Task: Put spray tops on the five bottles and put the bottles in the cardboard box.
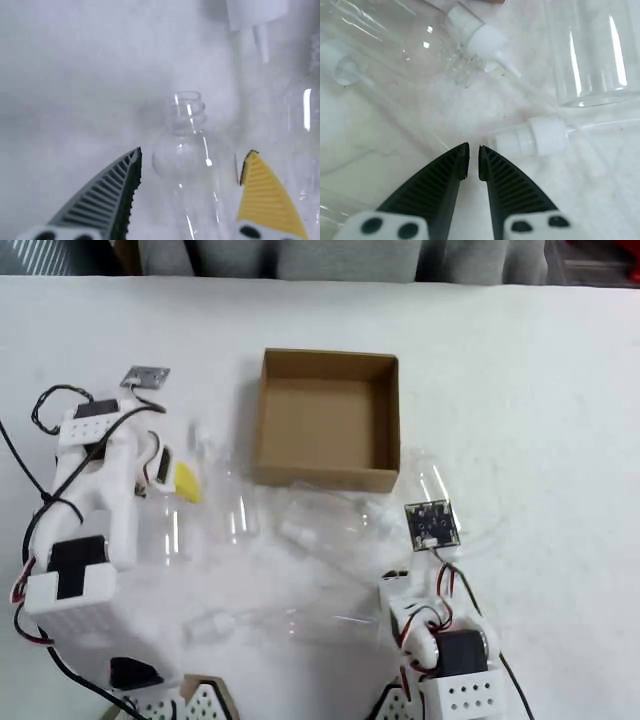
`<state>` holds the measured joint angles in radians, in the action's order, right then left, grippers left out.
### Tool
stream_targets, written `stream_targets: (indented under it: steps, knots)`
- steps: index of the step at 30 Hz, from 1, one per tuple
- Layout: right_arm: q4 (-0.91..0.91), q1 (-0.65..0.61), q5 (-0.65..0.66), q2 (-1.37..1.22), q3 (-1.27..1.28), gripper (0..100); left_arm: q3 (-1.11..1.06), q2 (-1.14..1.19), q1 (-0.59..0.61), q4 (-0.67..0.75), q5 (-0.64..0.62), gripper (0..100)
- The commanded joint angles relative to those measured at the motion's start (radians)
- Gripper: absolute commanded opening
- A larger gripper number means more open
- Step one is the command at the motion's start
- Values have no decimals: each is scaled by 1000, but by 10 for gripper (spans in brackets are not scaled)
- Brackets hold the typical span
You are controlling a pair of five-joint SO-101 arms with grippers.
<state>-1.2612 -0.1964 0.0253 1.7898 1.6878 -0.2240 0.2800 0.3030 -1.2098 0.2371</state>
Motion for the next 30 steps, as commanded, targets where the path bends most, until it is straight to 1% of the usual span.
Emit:
stream_targets:
  steps: [1, 5, 7, 9, 13, 14, 16, 17, 22, 27, 30]
  knots:
    - [-4, 1, 9, 10, 3, 17, 0, -5, -25, 26, -6, 312]
    - [-4, -1, 9, 10, 3, 17, 0, -5, -28, 28, -130, 312]
    - [-4, -1, 9, 10, 3, 17, 2, -5, -31, 28, -172, 299]
    - [-4, -1, 9, 10, 3, 17, 2, -7, -39, 29, -176, 239]
    - [-4, 1, 9, 10, 3, 17, 5, -8, -44, 29, -176, 32]
    - [-4, 1, 9, 10, 3, 17, 5, -10, -44, 29, -175, 11]
    - [-4, 1, 9, 10, 3, 17, 2, -13, -44, 25, -175, 51]
    - [-4, 1, 9, 10, 3, 17, 2, -13, -42, 26, -175, 55]
    - [-4, 1, 9, 10, 3, 18, 21, -35, -38, 28, -183, 19]
    - [30, -2, 9, 13, -12, 18, -15, -157, -36, 28, -186, 20]
    - [58, 5, 6, 13, -29, 18, -78, -259, -35, 54, -241, 20]
